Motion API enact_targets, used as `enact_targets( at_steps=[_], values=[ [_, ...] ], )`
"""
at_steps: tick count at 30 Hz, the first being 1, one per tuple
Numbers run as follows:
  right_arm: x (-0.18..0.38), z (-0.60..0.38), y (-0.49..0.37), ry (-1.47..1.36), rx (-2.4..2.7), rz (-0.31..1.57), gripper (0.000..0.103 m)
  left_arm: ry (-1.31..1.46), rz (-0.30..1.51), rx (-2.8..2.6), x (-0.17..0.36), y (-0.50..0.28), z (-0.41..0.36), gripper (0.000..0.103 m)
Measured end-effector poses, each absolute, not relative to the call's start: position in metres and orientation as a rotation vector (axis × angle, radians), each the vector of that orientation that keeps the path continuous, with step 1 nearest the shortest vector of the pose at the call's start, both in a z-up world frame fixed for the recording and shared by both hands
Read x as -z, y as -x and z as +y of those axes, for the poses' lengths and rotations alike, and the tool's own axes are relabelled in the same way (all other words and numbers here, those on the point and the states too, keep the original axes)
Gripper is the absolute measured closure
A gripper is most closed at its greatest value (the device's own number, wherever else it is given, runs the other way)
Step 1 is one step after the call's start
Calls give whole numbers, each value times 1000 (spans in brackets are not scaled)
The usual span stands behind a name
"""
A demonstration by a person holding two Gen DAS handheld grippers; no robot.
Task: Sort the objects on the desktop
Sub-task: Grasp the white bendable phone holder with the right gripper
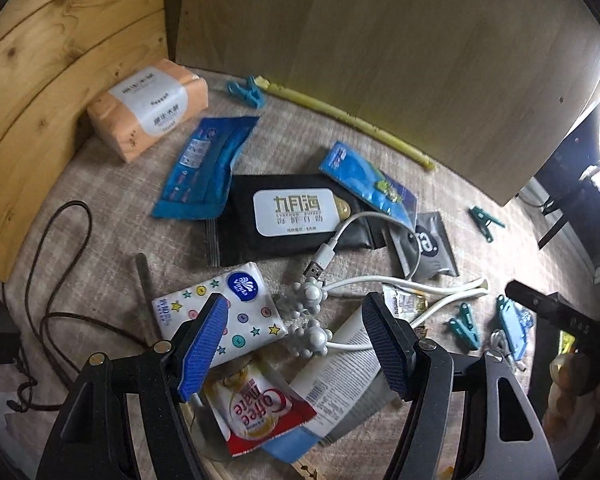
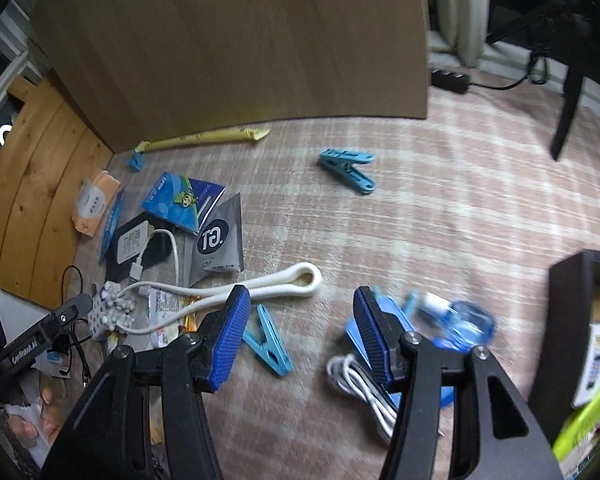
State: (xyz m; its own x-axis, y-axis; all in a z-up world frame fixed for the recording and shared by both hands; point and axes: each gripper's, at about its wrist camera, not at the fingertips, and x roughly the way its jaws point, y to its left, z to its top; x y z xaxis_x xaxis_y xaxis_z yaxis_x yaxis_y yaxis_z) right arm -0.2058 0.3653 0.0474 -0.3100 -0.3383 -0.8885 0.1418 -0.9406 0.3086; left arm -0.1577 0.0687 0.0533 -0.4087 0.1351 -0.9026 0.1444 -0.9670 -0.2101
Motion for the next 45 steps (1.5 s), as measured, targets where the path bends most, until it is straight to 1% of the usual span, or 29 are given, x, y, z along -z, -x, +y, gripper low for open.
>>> enact_targets(
  at_steps=[3,13,15,17,18,24,26,29,32,34,35,36,37,38,39,40,41,43,45],
  values=[
    [-39,361,214,-1654,2295,-249,50,-1714,387,2585,-48,162,71,36],
    [-15,359,221,-1736,2222,-342,50,-1736,354,2618,-37,177,86,37],
    [-13,358,221,-1737,2219,-358,50,-1742,357,2626,-36,179,87,45],
    [-14,356,222,-1734,2228,-354,50,-1775,385,2624,-32,182,88,59],
    [-14,355,222,-1735,2227,-352,50,-1777,385,2619,-31,182,88,62],
    [-14,350,227,-1732,2245,-328,50,-1756,375,2636,-34,178,89,70],
    [-14,352,228,-1729,2249,-341,52,-1742,405,2642,-37,174,87,76],
    [-14,358,228,-1726,2247,-395,54,-1725,455,2648,-43,170,83,79],
    [-15,360,228,-1721,2247,-409,56,-1717,462,2646,-47,169,84,80],
    [-17,359,226,-1713,2253,-398,59,-1715,495,2657,-51,169,85,84],
    [-19,358,225,-1700,2226,-411,69,-1728,524,2666,-52,170,87,84],
    [-21,357,224,-1686,2181,-443,75,-1739,544,2682,-55,170,90,84],
    [-23,352,223,-1690,2159,-438,75,-1730,506,2696,-59,170,98,84],
    [-27,349,222,-1693,2200,-386,75,-1712,458,2698,-62,171,102,88],
    [-32,346,221,-1691,2266,-313,75,-1700,422,2695,-64,172,106,88],
    [-35,343,220,-1686,2320,-243,75,-1704,425,2696,-64,173,107,88],
    [-35,344,220,-1690,2309,-257,75,-1717,447,2703,-64,174,106,88],
    [-31,351,220,-1721,2233,-370,75,-1728,441,2707,-63,173,106,88],
    [-28,354,219,-1736,2234,-396,74,-1743,429,2708,-61,170,108,88]
  ],
)
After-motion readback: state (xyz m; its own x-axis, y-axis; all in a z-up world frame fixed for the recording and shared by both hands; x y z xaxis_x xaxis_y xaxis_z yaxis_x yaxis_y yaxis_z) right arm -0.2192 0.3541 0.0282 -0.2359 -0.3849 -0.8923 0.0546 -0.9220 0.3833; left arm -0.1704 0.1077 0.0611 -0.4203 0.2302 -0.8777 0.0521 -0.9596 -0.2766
